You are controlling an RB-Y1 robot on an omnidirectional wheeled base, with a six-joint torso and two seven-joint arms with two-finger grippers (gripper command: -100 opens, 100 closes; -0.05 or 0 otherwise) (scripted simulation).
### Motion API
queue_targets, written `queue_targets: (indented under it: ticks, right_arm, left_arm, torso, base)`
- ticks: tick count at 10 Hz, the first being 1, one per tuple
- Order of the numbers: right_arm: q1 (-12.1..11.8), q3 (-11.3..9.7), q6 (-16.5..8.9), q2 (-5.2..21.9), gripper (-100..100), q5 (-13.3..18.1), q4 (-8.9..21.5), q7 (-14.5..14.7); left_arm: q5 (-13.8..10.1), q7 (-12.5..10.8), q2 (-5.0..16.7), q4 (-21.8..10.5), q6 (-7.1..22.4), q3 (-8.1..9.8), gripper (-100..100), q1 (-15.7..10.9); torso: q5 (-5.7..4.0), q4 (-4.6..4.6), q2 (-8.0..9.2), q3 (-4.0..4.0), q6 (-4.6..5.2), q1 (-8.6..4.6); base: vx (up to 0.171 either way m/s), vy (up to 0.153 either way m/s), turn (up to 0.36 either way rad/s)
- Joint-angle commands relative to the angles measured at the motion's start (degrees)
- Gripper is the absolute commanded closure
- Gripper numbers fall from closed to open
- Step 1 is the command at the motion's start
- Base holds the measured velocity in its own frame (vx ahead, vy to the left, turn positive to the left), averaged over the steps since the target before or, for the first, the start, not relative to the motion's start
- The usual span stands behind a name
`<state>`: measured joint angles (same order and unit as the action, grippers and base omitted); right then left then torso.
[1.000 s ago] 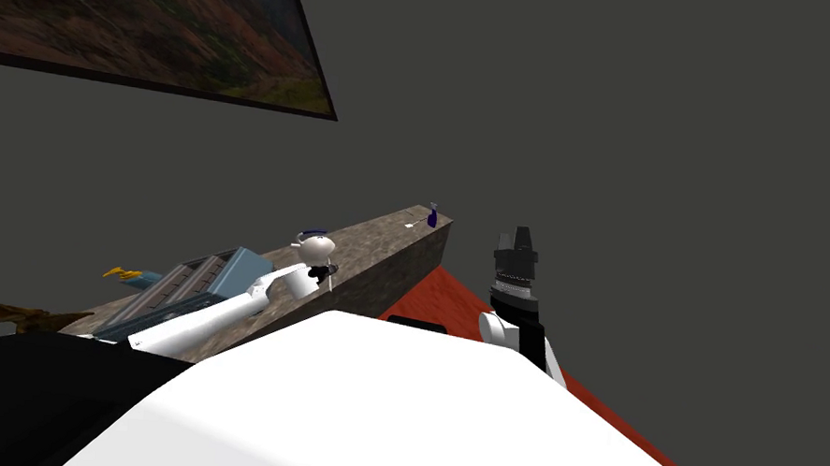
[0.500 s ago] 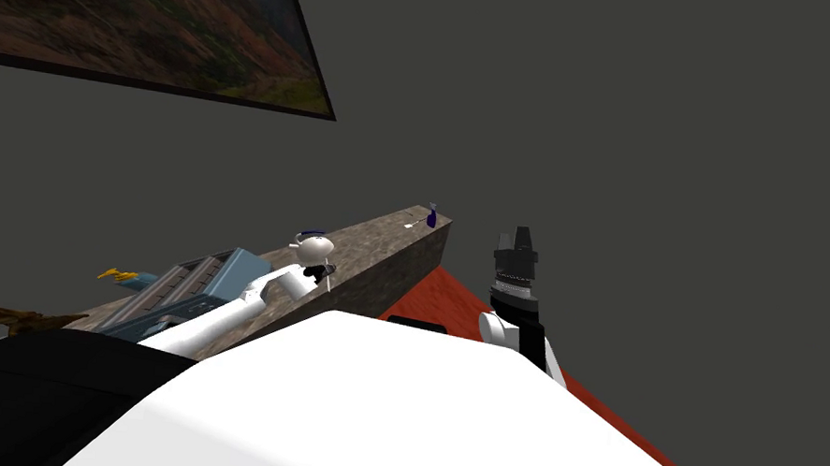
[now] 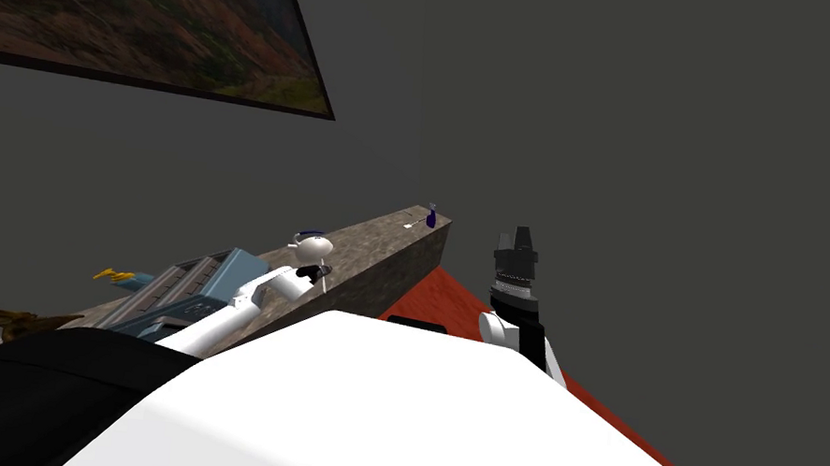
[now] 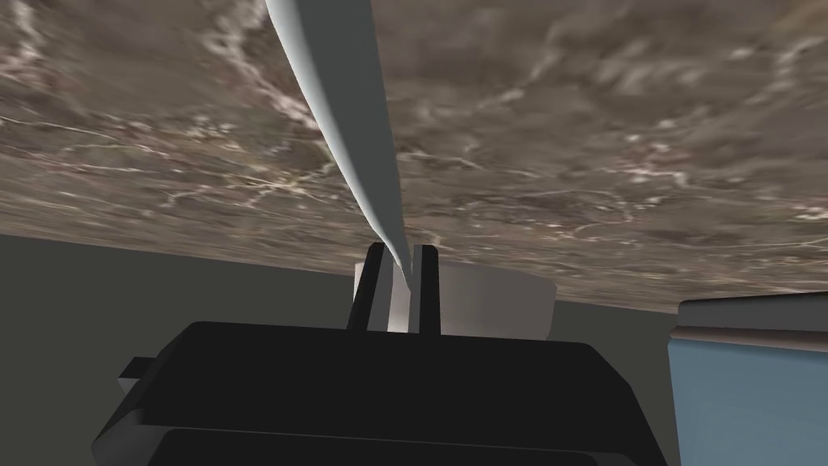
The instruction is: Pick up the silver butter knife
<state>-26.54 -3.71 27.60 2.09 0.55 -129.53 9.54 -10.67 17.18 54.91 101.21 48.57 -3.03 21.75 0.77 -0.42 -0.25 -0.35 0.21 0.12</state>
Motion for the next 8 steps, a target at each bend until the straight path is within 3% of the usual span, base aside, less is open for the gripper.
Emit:
queue_targets:
  ticks: [1,2,3,4,5,6,7,8]
  right_arm:
    - [0.00,0.00,0.00,0.00,0,0.00,0.00,0.00]
    - [0.00,0.00,0.00,0.00,0,0.00,0.00,0.00]
    - [0.00,0.00,0.00,0.00,0,0.00,0.00,0.00]
    - [0.00,0.00,0.00,0.00,0,0.00,0.00,0.00]
    - [0.00,0.00,0.00,0.00,0,0.00,0.00,0.00]
    - [0.00,0.00,0.00,0.00,0,0.00,0.00,0.00]
    - [0.00,0.00,0.00,0.00,0,0.00,0.00,0.00]
    - [0.00,0.00,0.00,0.00,0,0.00,0.00,0.00]
  left_arm:
    - [-0.78,2.86,-2.58,0.14,0.03,2.86,100,2.15]
    - [-0.78,4.49,-2.58,0.14,0.03,4.77,100,2.15]
    - [-0.78,5.46,-2.58,0.14,0.03,5.33,100,2.15]
    - [-1.23,7.57,-5.27,0.86,0.37,7.49,100,4.57]
    - [-1.23,9.18,-5.27,0.86,0.37,9.06,100,4.57]
    - [-1.23,9.91,-5.27,0.86,0.37,9.99,100,4.57]
    - [-1.16,9.16,-5.24,0.93,0.35,9.21,100,4.57]
    - [-1.14,9.40,-5.24,0.91,0.38,9.38,0,4.55]
  torso:
    - [0.00,0.00,0.00,0.00,0.00,0.00]
    - [0.04,-0.04,0.01,-0.01,-0.05,0.01]
    - [0.00,-0.01,-0.01,-0.01,-0.02,0.00]
    - [-0.01,-0.01,-0.02,-0.01,0.00,-0.01]
    - [0.05,-0.06,-0.02,-0.04,-0.06,-0.01]
    - [-0.02,-0.03,-0.01,-0.02,-0.06,-0.03]
    - [-0.03,-0.02,-0.02,-0.02,-0.03,-0.02]
    - [0.00,-0.04,-0.03,-0.03,-0.02,-0.02]
  base:
    - [0.010,-0.009,-0.022]
    - [0.007,-0.012,0.007]
    - [0.003,-0.005,0.004]
    - [0.015,-0.007,-0.024]
    - [0.011,-0.012,0.003]
    - [0.002,-0.008,0.012]
    - [0.000,0.000,0.000]
    - [0.000,0.000,0.000]
